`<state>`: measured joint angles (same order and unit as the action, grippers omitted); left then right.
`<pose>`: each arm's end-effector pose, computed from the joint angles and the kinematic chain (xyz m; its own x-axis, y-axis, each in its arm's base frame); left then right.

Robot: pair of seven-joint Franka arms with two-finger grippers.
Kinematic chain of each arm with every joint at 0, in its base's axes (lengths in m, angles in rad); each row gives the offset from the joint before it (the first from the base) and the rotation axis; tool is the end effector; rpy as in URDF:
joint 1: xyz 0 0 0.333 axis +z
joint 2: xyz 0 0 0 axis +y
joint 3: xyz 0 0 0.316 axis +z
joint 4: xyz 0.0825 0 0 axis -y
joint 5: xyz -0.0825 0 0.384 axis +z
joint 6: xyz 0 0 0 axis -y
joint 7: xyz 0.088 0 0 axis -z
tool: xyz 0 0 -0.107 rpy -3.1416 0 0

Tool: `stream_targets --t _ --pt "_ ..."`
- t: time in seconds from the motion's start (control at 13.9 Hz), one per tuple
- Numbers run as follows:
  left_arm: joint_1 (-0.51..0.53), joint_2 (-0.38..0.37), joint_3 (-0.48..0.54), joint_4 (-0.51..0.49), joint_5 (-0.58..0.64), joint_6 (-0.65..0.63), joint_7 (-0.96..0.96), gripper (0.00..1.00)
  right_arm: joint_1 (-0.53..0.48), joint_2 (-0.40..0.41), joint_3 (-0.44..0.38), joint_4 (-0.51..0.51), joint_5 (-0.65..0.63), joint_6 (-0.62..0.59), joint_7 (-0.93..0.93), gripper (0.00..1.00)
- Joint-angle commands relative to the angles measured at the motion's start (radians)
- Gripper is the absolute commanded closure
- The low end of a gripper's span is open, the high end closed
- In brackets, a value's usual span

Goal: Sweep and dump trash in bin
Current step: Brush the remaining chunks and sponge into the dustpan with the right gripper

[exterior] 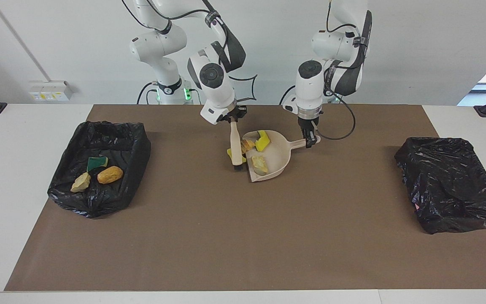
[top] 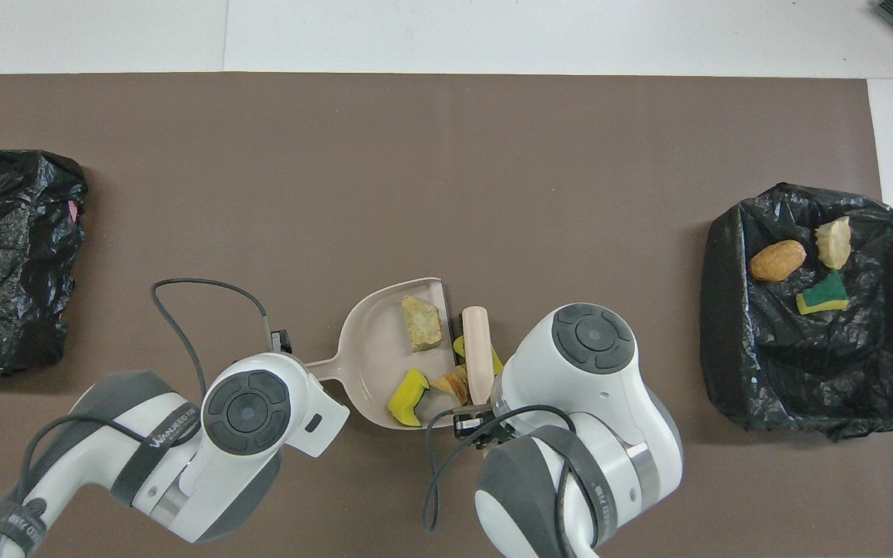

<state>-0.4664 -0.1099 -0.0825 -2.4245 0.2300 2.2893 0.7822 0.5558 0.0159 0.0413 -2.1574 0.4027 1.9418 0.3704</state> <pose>0.4049 -0.2415 0.3480 0.0926 -0.9839 -0.1526 -0.9922 -0.0783 -0.0972 0.4108 0.3114 0.3782 0.9328 0.0716 -0.3533 -0.0045 -0.9777 -0.2098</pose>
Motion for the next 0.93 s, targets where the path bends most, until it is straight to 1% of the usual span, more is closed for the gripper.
stream_targets --t 0.0,0.14,0.29,0.57,0.65,0.72,0.86 --pt "-0.015 0.012 0.009 0.013 -0.014 0.016 -0.012 1.0 0.022 -0.001 -0.003 0.034 0.086 0.019 0.045 1.0" --pt "-0.015 0.012 0.009 0.013 -0.014 0.016 -0.009 1.0 0.016 -0.033 -0.004 0.073 0.135 0.002 0.08 1.0" --pt "-0.015 0.013 0.009 0.013 -0.014 0.019 -0.011 1.0 0.006 -0.079 -0.02 0.086 0.188 -0.024 0.085 1.0" --pt "-0.015 0.013 0.009 0.013 -0.015 0.033 -0.014 1.0 -0.068 -0.089 -0.026 0.189 0.215 -0.131 0.091 1.0" --pt "-0.015 0.013 0.009 0.013 -0.015 0.033 -0.014 1.0 -0.088 -0.103 -0.037 0.208 0.19 -0.192 0.091 1.0" --pt "-0.015 0.013 0.009 0.013 -0.015 0.03 -0.012 1.0 -0.105 -0.111 -0.046 0.209 0.133 -0.24 0.076 1.0" --pt "-0.015 0.016 0.009 0.03 -0.015 0.006 -0.012 1.0 -0.132 -0.132 -0.04 0.188 -0.067 -0.283 0.03 1.0"
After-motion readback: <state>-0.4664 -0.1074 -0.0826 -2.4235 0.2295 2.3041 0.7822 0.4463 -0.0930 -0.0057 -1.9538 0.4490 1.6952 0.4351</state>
